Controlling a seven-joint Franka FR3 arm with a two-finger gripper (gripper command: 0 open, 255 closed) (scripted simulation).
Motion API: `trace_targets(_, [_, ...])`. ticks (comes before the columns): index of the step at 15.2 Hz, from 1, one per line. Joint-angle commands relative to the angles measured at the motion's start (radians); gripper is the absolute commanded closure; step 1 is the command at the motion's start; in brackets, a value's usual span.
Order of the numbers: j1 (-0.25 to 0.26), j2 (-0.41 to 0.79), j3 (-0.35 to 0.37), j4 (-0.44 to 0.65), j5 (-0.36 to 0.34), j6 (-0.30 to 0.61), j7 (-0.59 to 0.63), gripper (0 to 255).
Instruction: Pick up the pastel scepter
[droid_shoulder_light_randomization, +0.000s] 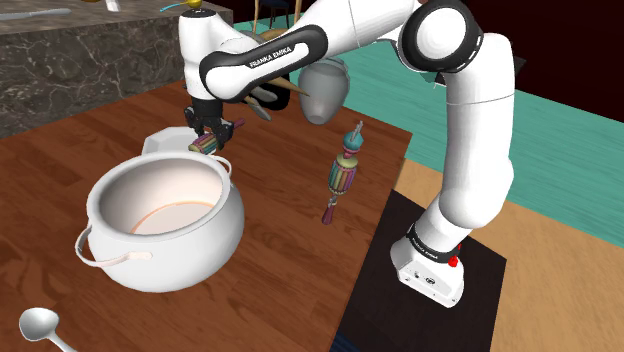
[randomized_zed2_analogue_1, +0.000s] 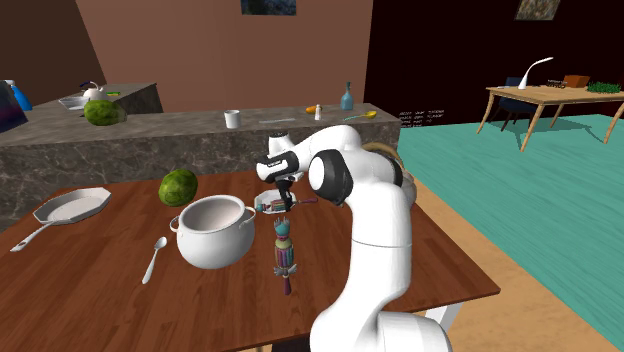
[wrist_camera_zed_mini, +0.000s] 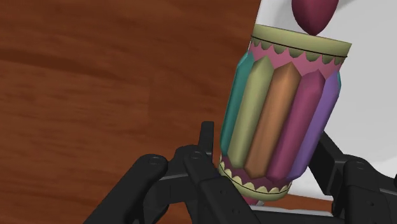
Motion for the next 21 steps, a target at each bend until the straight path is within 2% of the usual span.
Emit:
trace_targets(1, [0.000,0.000,0.000,-0.001,0.000,0.002,0.000,255])
trace_targets(9, [0.001,0.002,-0.001,0.000,-0.001,0.002,0.002,255])
trace_targets(21, [-0.008,-0.058,0.024,0.075,0.042,-0.125,-0.031,255])
